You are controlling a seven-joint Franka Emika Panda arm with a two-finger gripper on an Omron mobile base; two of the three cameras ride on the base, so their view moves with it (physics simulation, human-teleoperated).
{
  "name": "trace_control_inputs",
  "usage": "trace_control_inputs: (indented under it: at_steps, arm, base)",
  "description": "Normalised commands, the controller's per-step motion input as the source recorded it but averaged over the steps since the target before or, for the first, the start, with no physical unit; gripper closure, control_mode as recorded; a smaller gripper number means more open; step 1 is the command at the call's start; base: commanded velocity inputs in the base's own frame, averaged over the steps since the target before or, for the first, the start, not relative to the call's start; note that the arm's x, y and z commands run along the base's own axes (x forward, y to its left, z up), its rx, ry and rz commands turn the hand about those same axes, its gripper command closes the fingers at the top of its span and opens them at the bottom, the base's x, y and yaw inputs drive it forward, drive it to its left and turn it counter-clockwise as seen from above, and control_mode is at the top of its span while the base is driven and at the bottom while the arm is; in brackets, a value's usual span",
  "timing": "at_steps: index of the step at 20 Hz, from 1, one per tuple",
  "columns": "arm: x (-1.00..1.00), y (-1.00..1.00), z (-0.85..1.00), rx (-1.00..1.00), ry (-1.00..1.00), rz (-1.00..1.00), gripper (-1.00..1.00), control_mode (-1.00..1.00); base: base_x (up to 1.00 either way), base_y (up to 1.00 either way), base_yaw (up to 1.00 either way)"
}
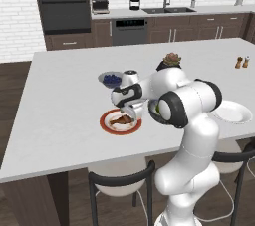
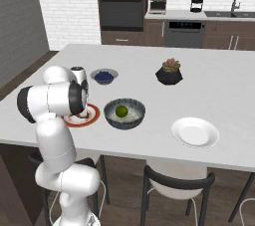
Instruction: Pick the chicken drumstick and lime from their plates and place them in the bowl. Then put the bowl in the fridge.
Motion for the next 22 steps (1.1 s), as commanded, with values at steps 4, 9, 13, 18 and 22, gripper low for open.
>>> trace_control_inputs:
  at_steps: [4, 9, 13, 18, 22]
  arm:
    - [0.0, 0.03, -0.22, 0.0, -0.03, 0.0, -1.0, -1.0]
    - [0.0, 0.03, -0.36, 0.0, -0.01, 0.0, -1.0, -1.0]
    - [0.0, 0.09, -0.39, 0.0, -0.02, 0.0, 1.0, -1.0]
    - [0.0, 0.01, -0.26, 0.0, -0.06, 0.0, 1.0, -1.0]
    - [-0.11, 0.0, -0.07, 0.0, -0.14, -0.01, 1.0, -1.0]
  base:
    - [0.0, 0.0, 0.0]
    - [0.0, 0.0, 0.0]
    - [0.0, 0.0, 0.0]
    - [0.0, 0.0, 0.0]
    - [0.0, 0.0, 0.0]
